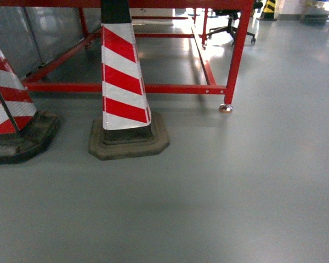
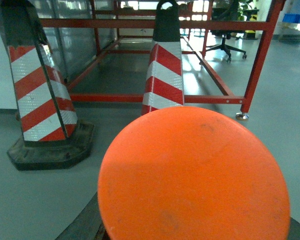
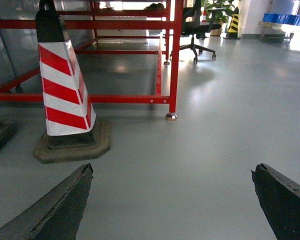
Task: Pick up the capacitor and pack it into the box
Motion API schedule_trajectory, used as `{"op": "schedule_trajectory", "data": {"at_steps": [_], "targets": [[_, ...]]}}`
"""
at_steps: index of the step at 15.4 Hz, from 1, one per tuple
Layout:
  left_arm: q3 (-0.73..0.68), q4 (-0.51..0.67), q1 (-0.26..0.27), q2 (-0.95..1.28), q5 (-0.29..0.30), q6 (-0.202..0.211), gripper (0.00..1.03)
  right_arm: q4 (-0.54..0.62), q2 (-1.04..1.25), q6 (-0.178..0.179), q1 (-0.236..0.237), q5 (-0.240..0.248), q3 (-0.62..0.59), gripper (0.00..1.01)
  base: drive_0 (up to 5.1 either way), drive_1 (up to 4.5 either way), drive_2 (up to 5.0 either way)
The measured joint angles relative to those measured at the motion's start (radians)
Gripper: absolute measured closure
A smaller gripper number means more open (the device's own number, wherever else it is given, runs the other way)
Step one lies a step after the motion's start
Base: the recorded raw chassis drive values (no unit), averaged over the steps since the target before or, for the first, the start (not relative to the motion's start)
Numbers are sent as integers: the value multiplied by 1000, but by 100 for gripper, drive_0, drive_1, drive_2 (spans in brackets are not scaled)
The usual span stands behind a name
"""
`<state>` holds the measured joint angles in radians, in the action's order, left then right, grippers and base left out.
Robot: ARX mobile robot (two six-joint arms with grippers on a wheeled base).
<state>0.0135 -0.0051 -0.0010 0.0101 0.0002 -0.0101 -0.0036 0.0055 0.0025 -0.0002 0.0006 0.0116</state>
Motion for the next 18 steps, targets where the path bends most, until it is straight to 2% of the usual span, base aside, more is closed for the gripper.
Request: {"op": "schedule_trajectory", "data": {"at_steps": [10,18], "targets": [[0,0,0,0,-3,0,59,-3,0,0,0,-3,0,3,-500,245,245],[0,-2,0,0,-3,0,59,-2,0,0,0,-3,0,3,0,0,0]]}}
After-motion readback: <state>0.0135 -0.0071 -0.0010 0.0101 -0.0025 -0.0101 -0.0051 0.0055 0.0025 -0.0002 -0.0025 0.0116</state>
